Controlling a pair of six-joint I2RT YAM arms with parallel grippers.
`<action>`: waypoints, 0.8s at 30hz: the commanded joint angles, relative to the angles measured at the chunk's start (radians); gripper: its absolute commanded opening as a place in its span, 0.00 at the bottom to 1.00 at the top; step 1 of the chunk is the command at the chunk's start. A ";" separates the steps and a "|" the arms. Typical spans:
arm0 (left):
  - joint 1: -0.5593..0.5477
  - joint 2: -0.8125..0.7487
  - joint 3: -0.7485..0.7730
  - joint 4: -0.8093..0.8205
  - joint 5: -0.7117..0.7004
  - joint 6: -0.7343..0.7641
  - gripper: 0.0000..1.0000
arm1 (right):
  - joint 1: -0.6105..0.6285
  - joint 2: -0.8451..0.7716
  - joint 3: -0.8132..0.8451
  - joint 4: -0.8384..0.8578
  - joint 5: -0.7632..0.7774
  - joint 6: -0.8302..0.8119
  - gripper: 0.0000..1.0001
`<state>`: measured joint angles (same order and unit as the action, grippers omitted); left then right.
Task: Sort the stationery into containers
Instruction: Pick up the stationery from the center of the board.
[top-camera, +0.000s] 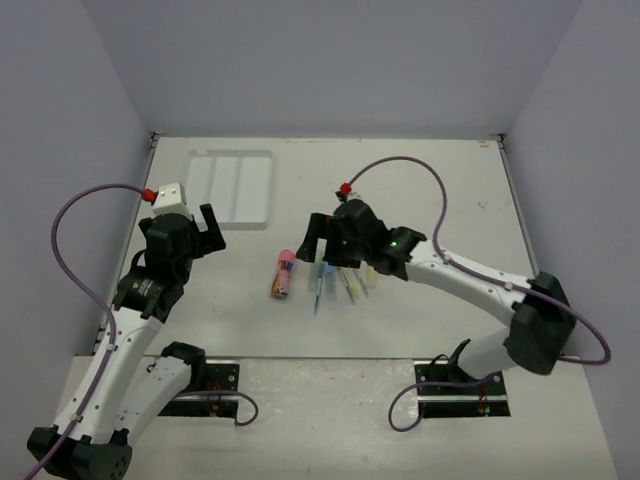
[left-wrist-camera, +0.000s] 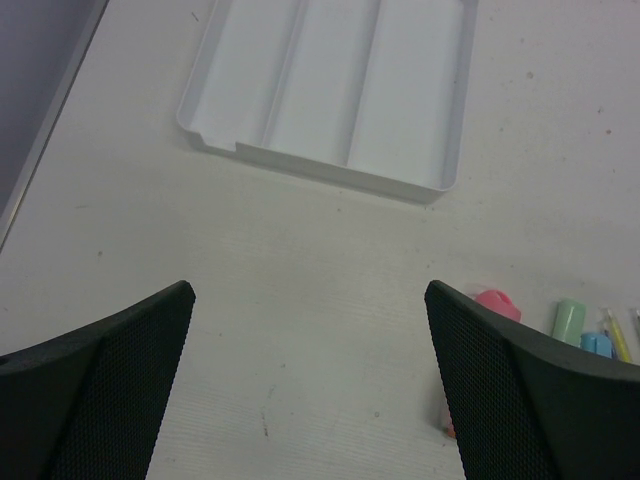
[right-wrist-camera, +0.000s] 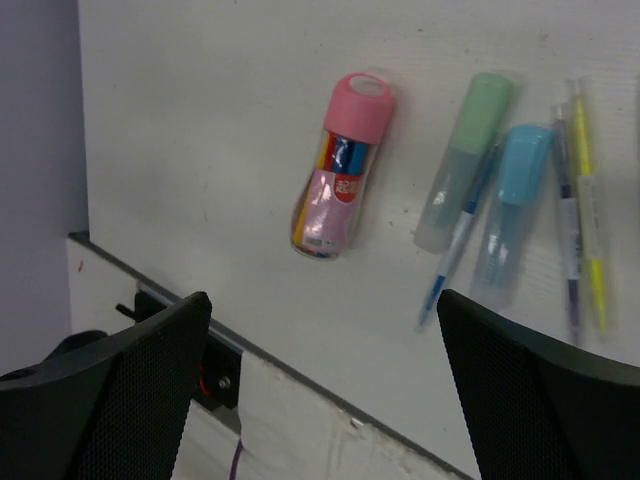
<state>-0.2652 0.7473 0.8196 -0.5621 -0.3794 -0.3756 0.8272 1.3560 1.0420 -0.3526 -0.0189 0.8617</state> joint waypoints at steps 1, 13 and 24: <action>0.014 0.003 -0.007 0.030 0.016 0.007 1.00 | 0.125 0.241 0.253 -0.062 0.241 0.116 0.93; 0.014 -0.013 -0.012 0.039 0.049 0.012 1.00 | 0.259 0.631 0.529 -0.260 0.403 0.165 0.76; 0.015 -0.003 -0.009 0.038 0.051 0.015 1.00 | 0.260 0.757 0.524 -0.247 0.367 0.186 0.65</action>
<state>-0.2616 0.7398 0.8076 -0.5549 -0.3360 -0.3748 1.0865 2.0805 1.5362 -0.5931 0.3242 1.0146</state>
